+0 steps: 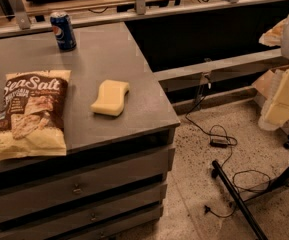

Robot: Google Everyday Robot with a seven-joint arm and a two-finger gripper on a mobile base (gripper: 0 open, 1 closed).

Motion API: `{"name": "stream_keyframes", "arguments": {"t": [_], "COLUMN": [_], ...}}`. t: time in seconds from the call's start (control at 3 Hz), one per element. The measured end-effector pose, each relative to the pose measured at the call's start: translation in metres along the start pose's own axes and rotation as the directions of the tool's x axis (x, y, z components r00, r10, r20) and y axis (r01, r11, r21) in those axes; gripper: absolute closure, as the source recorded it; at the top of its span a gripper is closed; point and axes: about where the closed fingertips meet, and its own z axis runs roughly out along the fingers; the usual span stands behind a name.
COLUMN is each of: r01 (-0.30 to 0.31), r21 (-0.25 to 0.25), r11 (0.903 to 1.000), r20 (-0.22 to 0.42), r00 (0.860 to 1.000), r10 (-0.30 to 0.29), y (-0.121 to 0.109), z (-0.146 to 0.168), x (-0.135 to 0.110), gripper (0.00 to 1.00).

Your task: Move sponge near pepsi can

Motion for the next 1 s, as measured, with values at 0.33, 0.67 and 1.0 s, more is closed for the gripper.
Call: {"name": "stream_keyframes", "arguments": {"t": [0.33, 0.67, 1.0], "r01": [0.004, 0.022, 0.128], "r21": [0.010, 0.056, 0.107], "r11": [0.9999, 0.9982, 0.9860], "r20": [0.010, 0.053, 0.163], "r00": [1.000, 0.998, 0.976], "r10": [-0.004, -0.025, -0.145], "y": [-0.004, -0.022, -0.060], "z": [-0.001, -0.004, -0.004], "x": [-0.002, -0.010, -0.048], "gripper": [0.00, 0.00, 0.00]}}
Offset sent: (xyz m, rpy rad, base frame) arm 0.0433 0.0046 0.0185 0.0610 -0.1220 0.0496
